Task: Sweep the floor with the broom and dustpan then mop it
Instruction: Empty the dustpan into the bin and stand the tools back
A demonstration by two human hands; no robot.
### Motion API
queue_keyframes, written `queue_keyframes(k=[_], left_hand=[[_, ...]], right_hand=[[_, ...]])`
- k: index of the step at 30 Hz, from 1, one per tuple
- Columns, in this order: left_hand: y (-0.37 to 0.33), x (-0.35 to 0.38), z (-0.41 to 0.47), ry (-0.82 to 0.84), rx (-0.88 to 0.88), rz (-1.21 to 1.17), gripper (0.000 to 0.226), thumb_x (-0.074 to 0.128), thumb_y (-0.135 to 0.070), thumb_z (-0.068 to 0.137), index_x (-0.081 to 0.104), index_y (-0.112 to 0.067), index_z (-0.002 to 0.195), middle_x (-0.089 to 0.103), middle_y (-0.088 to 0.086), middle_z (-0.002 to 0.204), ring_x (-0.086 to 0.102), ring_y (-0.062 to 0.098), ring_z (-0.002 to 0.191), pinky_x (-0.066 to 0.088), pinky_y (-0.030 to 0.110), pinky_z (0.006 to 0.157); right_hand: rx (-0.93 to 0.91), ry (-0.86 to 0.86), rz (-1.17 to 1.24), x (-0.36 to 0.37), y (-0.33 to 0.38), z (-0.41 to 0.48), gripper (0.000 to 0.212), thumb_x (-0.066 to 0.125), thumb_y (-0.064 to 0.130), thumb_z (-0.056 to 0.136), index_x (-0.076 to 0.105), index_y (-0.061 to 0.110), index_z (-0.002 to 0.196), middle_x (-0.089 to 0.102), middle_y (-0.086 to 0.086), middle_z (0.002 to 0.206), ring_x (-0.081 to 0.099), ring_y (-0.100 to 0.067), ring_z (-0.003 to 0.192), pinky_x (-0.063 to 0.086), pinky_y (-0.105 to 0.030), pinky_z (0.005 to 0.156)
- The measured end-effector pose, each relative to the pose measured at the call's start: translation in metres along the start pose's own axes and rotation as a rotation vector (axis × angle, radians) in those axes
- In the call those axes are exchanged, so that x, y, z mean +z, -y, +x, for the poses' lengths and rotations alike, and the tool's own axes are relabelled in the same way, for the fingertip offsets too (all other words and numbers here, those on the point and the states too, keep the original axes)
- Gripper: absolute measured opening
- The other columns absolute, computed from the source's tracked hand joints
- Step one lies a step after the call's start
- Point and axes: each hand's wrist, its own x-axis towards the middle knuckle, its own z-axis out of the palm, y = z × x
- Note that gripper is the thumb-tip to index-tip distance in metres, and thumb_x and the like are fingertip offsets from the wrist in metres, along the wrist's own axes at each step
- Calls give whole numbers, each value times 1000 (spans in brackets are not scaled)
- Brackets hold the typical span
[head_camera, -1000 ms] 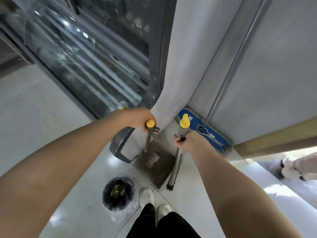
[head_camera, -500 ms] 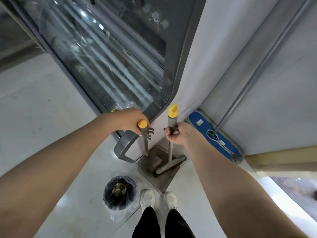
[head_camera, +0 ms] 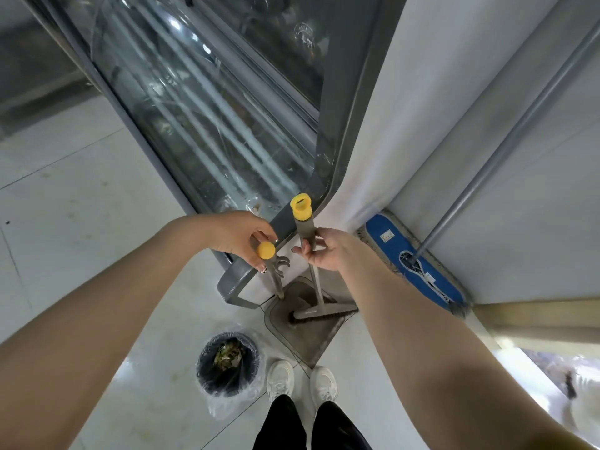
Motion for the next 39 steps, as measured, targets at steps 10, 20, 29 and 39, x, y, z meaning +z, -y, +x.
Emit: queue_keyframes(k=[10, 20, 29, 39], left_hand=[[1, 3, -4, -88, 32, -83, 60, 81, -30, 71, 56, -21, 125, 59, -12, 114, 52, 3, 107, 37, 6, 82], [10, 12, -3, -128, 46, 42, 50, 82, -35, 69, 64, -20, 113, 62, -11, 112, 55, 11, 113, 43, 27, 96], [13, 16, -15, -169, 49, 77, 45, 81, -30, 71, 65, -20, 113, 65, -8, 114, 57, 10, 111, 41, 20, 88], [24, 1, -37, -288, -31, 186, 38, 70, -28, 83, 61, -19, 119, 63, -2, 117, 57, 16, 106, 44, 29, 89]], right_hand=[[-9, -21, 0, 3, -2, 7, 31, 48, 17, 99, 46, 0, 124, 57, -34, 102, 56, -16, 58, 52, -22, 43], [-55, -66, -18, -1, -9, -10, 36, 50, 17, 98, 37, 1, 127, 55, -32, 122, 61, -28, 66, 55, -28, 48], [-70, -83, -102, -1, -19, -26, 32, 54, 15, 96, 39, 3, 121, 61, -26, 104, 64, -29, 70, 57, -33, 65], [-197, -111, -141, -15, -22, -61, 33, 58, 19, 94, 44, 4, 120, 63, -23, 92, 64, -28, 73, 56, -32, 62]])
